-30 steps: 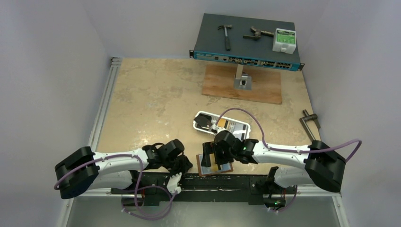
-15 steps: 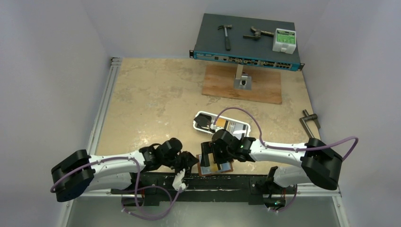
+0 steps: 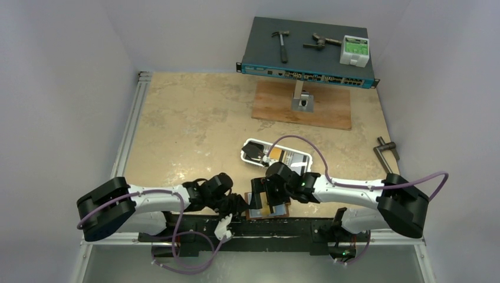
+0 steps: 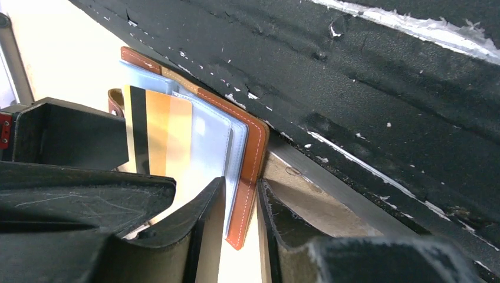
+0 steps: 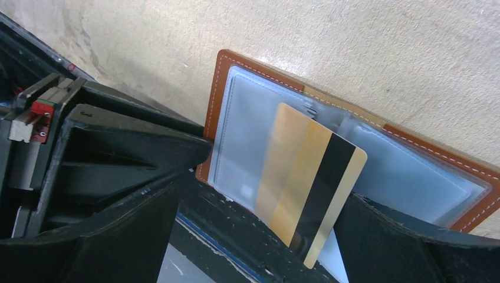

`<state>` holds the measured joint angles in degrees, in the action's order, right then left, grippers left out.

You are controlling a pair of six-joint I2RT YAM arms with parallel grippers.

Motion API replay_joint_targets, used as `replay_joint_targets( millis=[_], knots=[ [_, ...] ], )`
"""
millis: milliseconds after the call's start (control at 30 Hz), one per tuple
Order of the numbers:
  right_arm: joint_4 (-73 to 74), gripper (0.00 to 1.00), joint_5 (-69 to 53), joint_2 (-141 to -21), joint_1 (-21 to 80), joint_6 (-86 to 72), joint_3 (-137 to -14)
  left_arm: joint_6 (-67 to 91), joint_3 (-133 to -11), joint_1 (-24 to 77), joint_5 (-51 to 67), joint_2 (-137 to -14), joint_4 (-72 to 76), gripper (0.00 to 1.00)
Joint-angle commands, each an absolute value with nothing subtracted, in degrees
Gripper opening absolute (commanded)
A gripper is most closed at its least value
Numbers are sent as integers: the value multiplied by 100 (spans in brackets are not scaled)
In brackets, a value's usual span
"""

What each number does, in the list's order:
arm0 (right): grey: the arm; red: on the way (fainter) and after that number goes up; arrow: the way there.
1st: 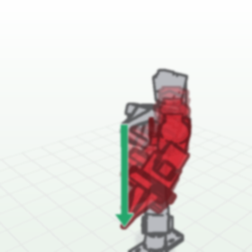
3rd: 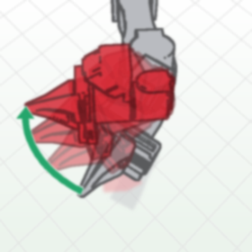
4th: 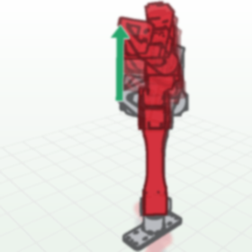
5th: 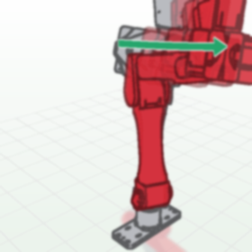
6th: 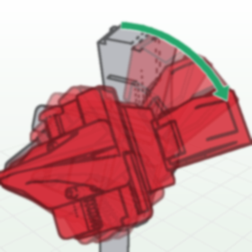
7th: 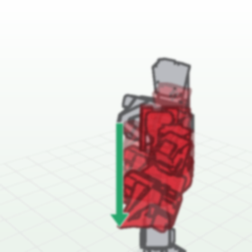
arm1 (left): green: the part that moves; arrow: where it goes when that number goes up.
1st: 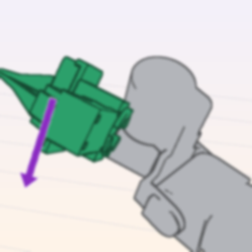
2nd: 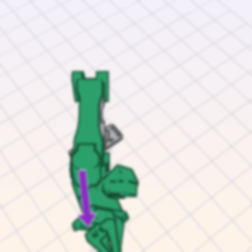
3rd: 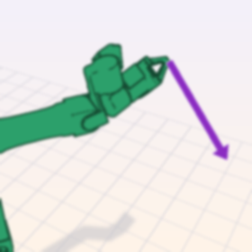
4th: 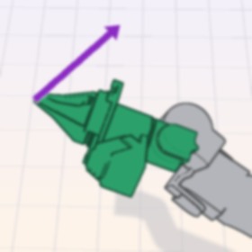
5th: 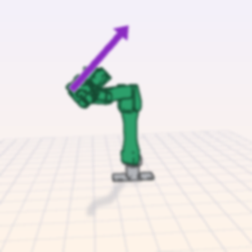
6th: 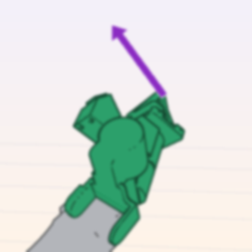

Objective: Put the credit cards into the card holder
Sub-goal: Insert the credit card into the card holder.

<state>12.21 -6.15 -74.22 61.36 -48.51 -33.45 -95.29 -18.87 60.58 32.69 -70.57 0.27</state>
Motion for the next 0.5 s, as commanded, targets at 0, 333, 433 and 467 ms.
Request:
replay_joint_targets(
  millis=[0, 333, 433, 467],
  knots=[
    [798, 99, -873, -7263, 6172, -5091, -3076, -9558, -2184, 6091, 3301, -7239, -144, 25],
    [596, 99, -1056, -7240, 6169, -5097, -2933, -9772, -2365, 6091, 3032, -7059, -733, 20],
    [589, 99, -997, -7102, 6168, -5148, -2888, -9485, -2105, 6091, 3104, -6956, -8, 17],
    [591, 99, -994, -7077, 6164, -5157, -2877, -9442, -2053, 6091, 3137, -6931, 233, 16]
  ],
)
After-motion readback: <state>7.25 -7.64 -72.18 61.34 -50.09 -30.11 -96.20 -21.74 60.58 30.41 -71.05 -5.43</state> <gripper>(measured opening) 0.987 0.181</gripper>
